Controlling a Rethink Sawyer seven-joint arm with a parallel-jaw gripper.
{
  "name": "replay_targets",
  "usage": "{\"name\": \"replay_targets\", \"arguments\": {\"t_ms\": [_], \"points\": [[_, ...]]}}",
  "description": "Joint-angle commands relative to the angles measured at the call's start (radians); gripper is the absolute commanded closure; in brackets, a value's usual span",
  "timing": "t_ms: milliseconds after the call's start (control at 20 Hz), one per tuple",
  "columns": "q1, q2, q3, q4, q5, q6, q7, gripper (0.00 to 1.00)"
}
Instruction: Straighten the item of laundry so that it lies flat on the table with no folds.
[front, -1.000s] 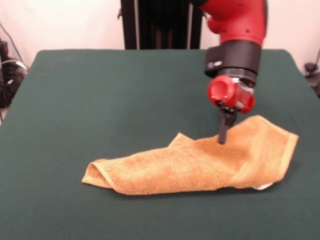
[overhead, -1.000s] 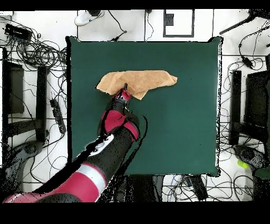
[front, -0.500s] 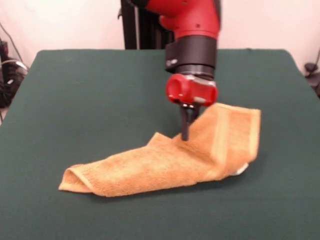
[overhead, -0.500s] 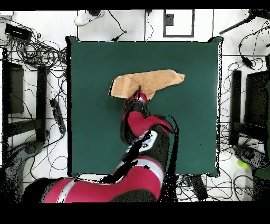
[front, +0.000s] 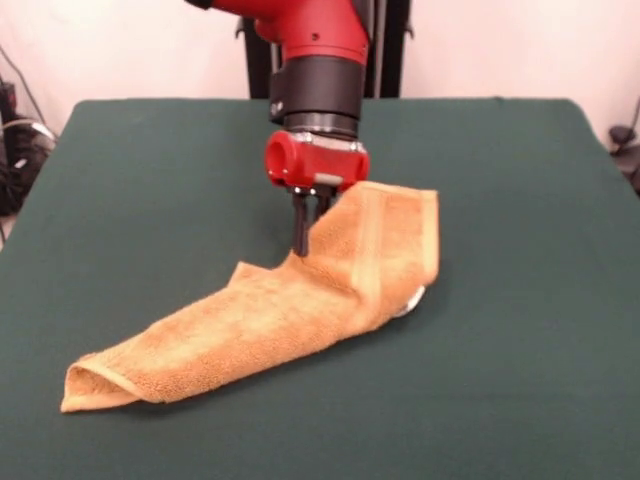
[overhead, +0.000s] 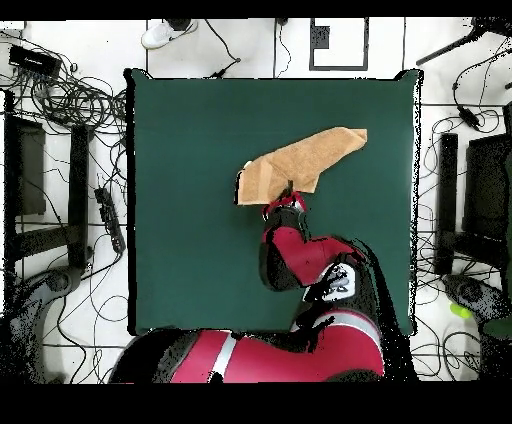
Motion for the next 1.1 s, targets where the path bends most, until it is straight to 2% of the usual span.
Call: {"name": "replay_targets", "arguments": {"t_ms": [50, 300, 600, 900, 1100], "points": [[0.090, 0.084, -0.002, 0.189, 0.211, -0.136, 0.250, 1.00], [0.183, 0.037, -0.072, 0.275, 0.354, -0.006, 0.238, 1.00], [0.236, -0.049, -0.114, 0.351, 0.418, 0.152, 0.204, 1.00], [0.352, -0.132, -0.186, 0.399, 0.482, 0.286, 0.178, 1.00], [0.417, -0.149, -0.233, 0.401, 0.509, 0.333, 0.184, 1.00]]}}
